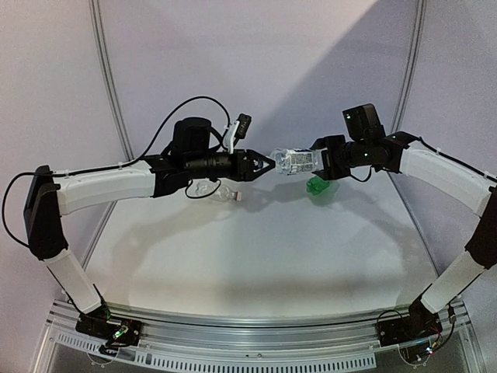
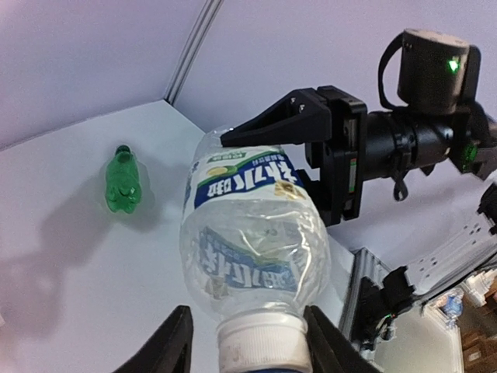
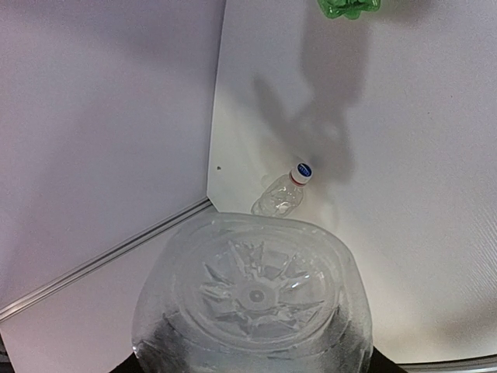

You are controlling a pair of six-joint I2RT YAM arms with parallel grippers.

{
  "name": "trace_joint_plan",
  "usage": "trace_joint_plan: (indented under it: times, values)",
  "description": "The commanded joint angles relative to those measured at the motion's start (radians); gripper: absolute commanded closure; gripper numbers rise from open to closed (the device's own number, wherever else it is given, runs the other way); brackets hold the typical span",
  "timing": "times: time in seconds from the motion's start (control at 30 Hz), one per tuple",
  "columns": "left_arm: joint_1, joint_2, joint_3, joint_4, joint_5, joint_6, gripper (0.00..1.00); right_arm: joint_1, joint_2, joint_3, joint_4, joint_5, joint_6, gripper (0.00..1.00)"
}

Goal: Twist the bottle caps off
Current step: Pass from the right arm to the left, then pass from the left arm to the right

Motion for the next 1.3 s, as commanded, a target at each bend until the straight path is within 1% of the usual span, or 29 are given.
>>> trace_joint_plan:
  times: [0.0, 0.1, 0.13, 0.2, 0.23, 0.27, 0.33, 0.37, 0.4, 0.5, 0.57, 0.67, 0.7, 0.77, 0.8, 0.83, 0.9, 0.93, 1.0, 1.03, 1.07, 1.17, 1.23, 1.27]
  values:
    - [-0.010, 0.018, 0.022, -0.013, 0.009, 0.006, 0.64, 0.002, -0.033, -0.018, 0.029, -0.015, -0.002, 0.48]
    - [-0.010, 0.025, 0.048, -0.035, 0.015, 0.018, 0.96, 0.002, -0.034, -0.022, 0.033, -0.016, -0.004, 0.48]
    - [-0.010, 0.029, 0.056, -0.051, 0.010, 0.019, 1.00, 0.001, -0.034, -0.024, 0.037, -0.017, -0.007, 0.48]
    - [-0.010, 0.031, 0.067, -0.072, 0.004, 0.022, 1.00, 0.001, -0.036, -0.034, 0.056, -0.018, -0.014, 0.46]
    - [-0.010, 0.030, 0.068, -0.078, 0.003, 0.021, 1.00, 0.002, -0.037, -0.043, 0.079, -0.018, -0.021, 0.43]
    - [-0.010, 0.027, 0.069, -0.082, 0.003, 0.021, 1.00, 0.001, -0.039, -0.053, 0.108, -0.019, -0.027, 0.38]
    - [-0.010, 0.019, 0.076, -0.100, 0.002, 0.021, 1.00, -0.003, -0.037, -0.056, 0.151, -0.027, -0.061, 0.18]
    - [-0.010, 0.014, 0.085, -0.116, -0.002, 0.024, 1.00, -0.009, -0.030, -0.048, 0.159, -0.042, -0.100, 0.03]
    - [-0.008, 0.010, 0.095, -0.154, -0.008, 0.027, 1.00, -0.015, -0.022, -0.029, 0.153, -0.056, -0.141, 0.01]
    - [0.002, 0.011, 0.149, -0.283, -0.031, 0.031, 1.00, -0.024, 0.017, 0.058, 0.075, -0.046, -0.293, 0.01]
    - [0.019, 0.013, 0.182, -0.352, -0.028, 0.026, 1.00, -0.024, 0.023, 0.085, 0.049, -0.015, -0.411, 0.01]
    - [0.049, 0.013, 0.234, -0.461, -0.010, 0.009, 1.00, -0.025, 0.004, 0.097, 0.030, 0.031, -0.647, 0.01]
    - [0.060, 0.014, 0.256, -0.498, 0.000, 0.007, 1.00, -0.025, -0.006, 0.088, 0.032, 0.036, -0.759, 0.01]
    - [0.082, 0.023, 0.307, -0.582, 0.021, 0.008, 1.00, -0.025, -0.040, 0.068, 0.026, 0.042, -0.916, 0.01]
    - [0.094, 0.026, 0.329, -0.623, 0.030, 0.008, 1.00, -0.025, -0.053, 0.052, 0.027, 0.024, -0.989, 0.01]
    - [0.107, 0.031, 0.348, -0.663, 0.039, 0.007, 1.00, -0.025, -0.070, 0.038, 0.018, 0.016, -1.104, 0.01]
    - [0.134, 0.037, 0.379, -0.725, 0.065, -0.001, 1.00, -0.023, -0.103, 0.008, 0.008, -0.015, -1.236, 0.01]
    - [0.146, 0.039, 0.392, -0.751, 0.080, -0.006, 1.00, -0.020, -0.115, -0.010, 0.008, -0.035, -1.328, 0.01]
    - [0.164, 0.054, 0.428, -0.809, 0.115, -0.016, 1.00, 0.013, -0.156, -0.054, 0.015, -0.055, -1.450, 0.01]
    - [0.171, 0.064, 0.454, -0.859, 0.125, -0.020, 1.00, 0.040, -0.170, -0.075, 0.021, -0.056, -1.551, 0.01]
    - [0.178, 0.080, 0.487, -0.891, 0.135, -0.024, 1.00, 0.067, -0.187, -0.099, 0.029, -0.055, -1.612, 0.01]
    - [0.191, 0.161, 0.609, -1.067, 0.174, -0.021, 1.00, 0.122, -0.230, -0.174, 0.078, -0.074, -1.808, 0.01]
    - [0.191, 0.209, 0.690, -1.156, 0.213, 0.001, 1.00, 0.139, -0.241, -0.198, 0.116, -0.097, -1.867, 0.01]
    - [0.193, 0.214, 0.703, -1.173, 0.233, 0.004, 1.00, 0.141, -0.242, -0.200, 0.129, -0.115, -1.893, 0.01]
